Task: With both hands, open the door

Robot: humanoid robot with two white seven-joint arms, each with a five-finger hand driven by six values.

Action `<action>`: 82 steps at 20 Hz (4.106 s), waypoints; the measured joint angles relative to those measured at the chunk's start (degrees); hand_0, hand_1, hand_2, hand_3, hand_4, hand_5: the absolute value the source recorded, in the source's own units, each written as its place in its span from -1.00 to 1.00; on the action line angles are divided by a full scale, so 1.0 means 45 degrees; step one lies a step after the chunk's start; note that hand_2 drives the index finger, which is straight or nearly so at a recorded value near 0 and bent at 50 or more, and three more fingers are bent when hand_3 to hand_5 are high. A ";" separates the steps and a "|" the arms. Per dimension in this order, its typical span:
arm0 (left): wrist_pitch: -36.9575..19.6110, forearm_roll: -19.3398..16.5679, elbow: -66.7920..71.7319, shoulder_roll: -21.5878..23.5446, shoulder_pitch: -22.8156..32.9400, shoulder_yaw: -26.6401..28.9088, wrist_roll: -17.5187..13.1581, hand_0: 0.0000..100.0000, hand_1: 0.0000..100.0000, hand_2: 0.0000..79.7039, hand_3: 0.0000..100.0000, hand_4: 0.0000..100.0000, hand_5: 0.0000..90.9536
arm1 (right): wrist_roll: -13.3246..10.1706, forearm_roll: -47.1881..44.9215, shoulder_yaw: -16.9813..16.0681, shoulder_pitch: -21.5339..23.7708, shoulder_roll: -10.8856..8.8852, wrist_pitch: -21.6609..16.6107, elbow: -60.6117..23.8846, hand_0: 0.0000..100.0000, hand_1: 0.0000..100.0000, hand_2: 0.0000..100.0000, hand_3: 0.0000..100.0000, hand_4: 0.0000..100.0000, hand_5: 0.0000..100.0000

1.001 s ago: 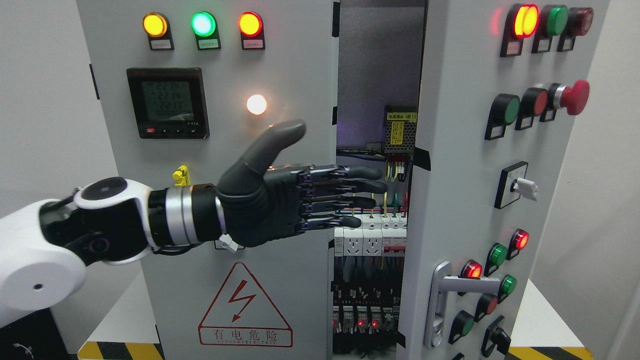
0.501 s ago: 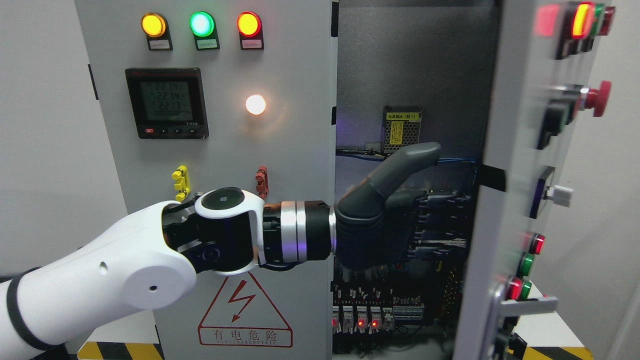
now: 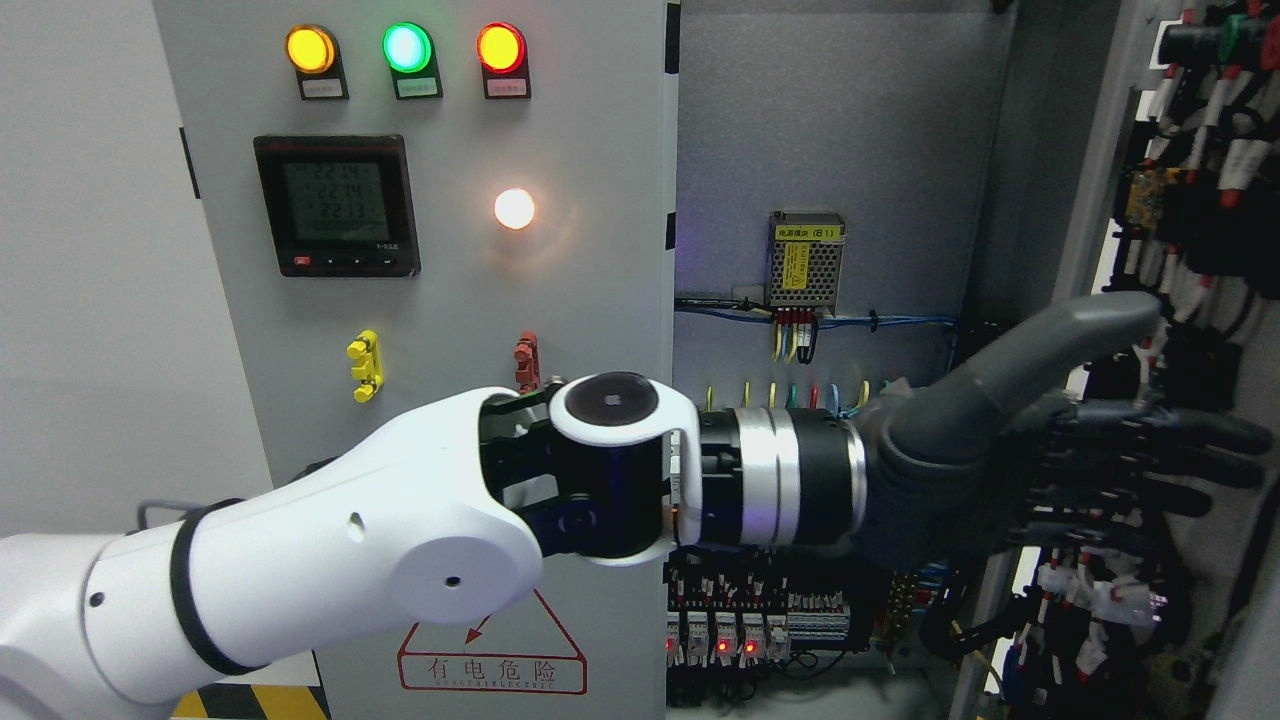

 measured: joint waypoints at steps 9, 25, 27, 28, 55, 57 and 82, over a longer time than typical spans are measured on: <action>-0.1392 -0.0028 0.1690 -0.2564 -0.0107 -0.0373 0.1152 -1.00 -1.00 -1.00 -1.00 -1.00 -1.00 | 0.0000 -0.0003 0.0000 0.0000 0.0000 -0.0001 0.0001 -1.00 -1.00 -1.00 -1.00 -1.00 -1.00; -0.2727 0.0090 0.3247 -0.4456 -0.0123 -0.1597 0.1943 -1.00 -1.00 -1.00 -1.00 -1.00 -1.00 | 0.0000 -0.0001 0.0000 0.0000 0.0004 -0.0001 0.0000 -1.00 -1.00 -1.00 -1.00 -1.00 -1.00; -0.2728 0.0094 0.3328 -0.4550 -0.0123 -0.1664 0.1943 -1.00 -1.00 -1.00 -1.00 -1.00 -1.00 | 0.0000 0.0000 0.0000 0.0000 0.0003 -0.0001 0.0000 -1.00 -1.00 -1.00 -1.00 -1.00 -1.00; -0.2729 0.0096 0.3365 -0.4592 -0.0123 -0.1698 0.1944 -1.00 -1.00 -1.00 -1.00 -1.00 -1.00 | 0.0000 0.0000 0.0000 0.0000 0.0004 -0.0001 0.0000 -1.00 -1.00 -1.00 -1.00 -1.00 -1.00; -0.1886 -0.4547 -0.1819 0.6879 0.6963 -0.2269 -0.2730 -1.00 -1.00 -1.00 -1.00 -1.00 -1.00 | 0.0000 -0.0003 0.0000 0.0001 0.0002 0.0000 -0.0001 -1.00 -1.00 -1.00 -1.00 -1.00 -1.00; -0.1862 -0.5364 -0.1786 0.7893 0.8822 -0.2000 -0.2891 -1.00 -1.00 -1.00 -1.00 -1.00 -1.00 | 0.0000 -0.0002 0.0000 0.0000 0.0002 0.0000 0.0001 -1.00 -1.00 -1.00 -1.00 -1.00 -1.00; -0.7948 -1.5529 1.7520 0.2236 2.0924 0.6497 -0.0975 -1.00 -1.00 -1.00 -1.00 -1.00 -1.00 | 0.0000 -0.0002 0.0000 0.0000 0.0001 0.0005 0.0000 -1.00 -1.00 -1.00 -1.00 -1.00 -1.00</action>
